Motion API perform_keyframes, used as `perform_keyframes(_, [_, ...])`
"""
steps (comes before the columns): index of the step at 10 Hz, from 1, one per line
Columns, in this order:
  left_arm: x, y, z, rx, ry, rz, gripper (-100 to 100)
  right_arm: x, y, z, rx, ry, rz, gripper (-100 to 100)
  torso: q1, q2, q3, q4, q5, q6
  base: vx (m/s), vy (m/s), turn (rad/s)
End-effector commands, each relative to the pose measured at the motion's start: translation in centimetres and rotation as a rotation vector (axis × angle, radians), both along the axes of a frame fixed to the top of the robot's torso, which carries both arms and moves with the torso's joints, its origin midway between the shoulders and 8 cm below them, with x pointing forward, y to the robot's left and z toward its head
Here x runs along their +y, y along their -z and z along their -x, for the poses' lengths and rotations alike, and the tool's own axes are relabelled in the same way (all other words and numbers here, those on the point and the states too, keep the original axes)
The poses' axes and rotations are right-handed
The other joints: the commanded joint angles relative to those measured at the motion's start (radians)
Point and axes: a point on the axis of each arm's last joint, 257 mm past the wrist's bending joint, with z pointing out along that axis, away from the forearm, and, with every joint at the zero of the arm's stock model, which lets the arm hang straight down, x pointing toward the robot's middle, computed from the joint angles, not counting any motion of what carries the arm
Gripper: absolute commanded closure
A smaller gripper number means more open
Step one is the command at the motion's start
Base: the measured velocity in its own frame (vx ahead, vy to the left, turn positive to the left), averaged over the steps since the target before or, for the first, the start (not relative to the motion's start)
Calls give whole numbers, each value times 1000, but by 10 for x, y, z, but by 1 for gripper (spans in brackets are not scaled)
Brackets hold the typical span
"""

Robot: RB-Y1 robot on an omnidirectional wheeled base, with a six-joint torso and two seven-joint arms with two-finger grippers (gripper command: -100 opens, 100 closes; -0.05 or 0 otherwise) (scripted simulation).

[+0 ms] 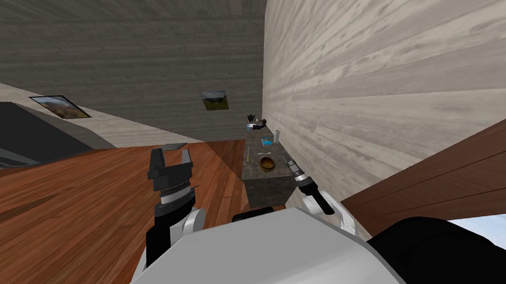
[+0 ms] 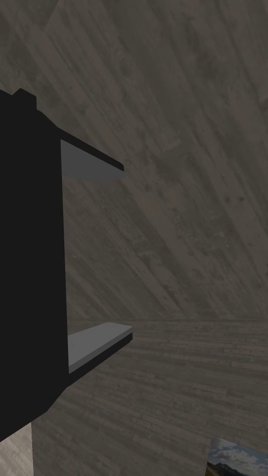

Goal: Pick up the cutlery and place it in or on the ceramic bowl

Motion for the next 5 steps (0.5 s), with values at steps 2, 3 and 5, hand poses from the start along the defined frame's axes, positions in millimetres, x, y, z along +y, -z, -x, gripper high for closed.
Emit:
perform_keyframes(2, [0, 0, 0, 0, 0, 0, 0, -6, 15, -3, 36, -9, 86, -100, 1, 1, 0, 0, 0, 0, -6, 119, 54])
perform_keyframes(3, [0, 0, 0, 0, 0, 0, 0, -12, 28, -6, 64, -9, 151, -100, 1, 1, 0, 0, 0, 0, 4, 140, 95])
perform_keyframes(5, [0, 0, 0, 0, 0, 0, 0, -20, 40, -8, 92, -15, 227, -100, 1, 0, 0, 0, 0, 0, 16, 124, 66])
